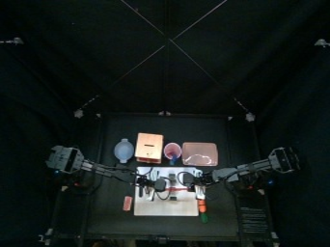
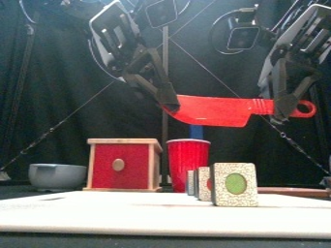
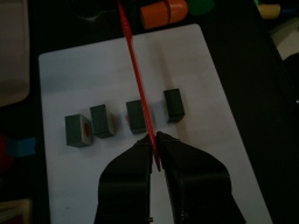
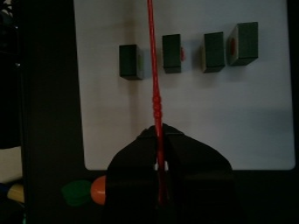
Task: Place sushi on board then cut the sushi with the knife then place the pieces on the plate
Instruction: Cut the sushi into 4 pieces
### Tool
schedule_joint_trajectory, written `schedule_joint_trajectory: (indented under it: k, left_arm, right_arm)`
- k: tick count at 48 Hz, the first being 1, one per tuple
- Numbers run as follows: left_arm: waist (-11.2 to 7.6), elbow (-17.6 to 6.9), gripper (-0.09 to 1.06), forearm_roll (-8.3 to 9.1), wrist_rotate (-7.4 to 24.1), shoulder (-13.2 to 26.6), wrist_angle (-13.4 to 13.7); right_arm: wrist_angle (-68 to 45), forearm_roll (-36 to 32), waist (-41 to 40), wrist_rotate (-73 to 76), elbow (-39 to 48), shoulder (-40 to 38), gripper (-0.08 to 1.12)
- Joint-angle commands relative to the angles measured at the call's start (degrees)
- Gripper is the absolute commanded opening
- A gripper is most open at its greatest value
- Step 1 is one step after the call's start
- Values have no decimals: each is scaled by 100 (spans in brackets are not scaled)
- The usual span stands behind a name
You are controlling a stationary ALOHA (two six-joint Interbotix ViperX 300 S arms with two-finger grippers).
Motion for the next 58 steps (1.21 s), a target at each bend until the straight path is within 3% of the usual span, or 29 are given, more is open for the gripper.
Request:
schedule_joint_trajectory:
  k: [1,24,32,39,44,58]
  left_arm:
    - [149,-44,56,18,9,-193,-325]
    - [193,132,73,26,18,-448,-501]
    - [193,334,74,18,9,-650,-791]
    - [211,642,74,18,9,-817,-1266]
    - [211,809,74,18,18,-870,-1459]
    - [237,949,74,0,9,-896,-1538]
  right_arm:
    - [-26,-53,-97,-35,-158,-299,37]
    - [44,-211,-316,-26,316,-1020,37]
    - [475,-70,-343,-9,563,-1485,37]
    - [888,360,-308,53,791,-1951,37]
    - [1187,686,-299,229,984,-2285,37]
    - [2171,844,-229,914,1239,-3111,39]
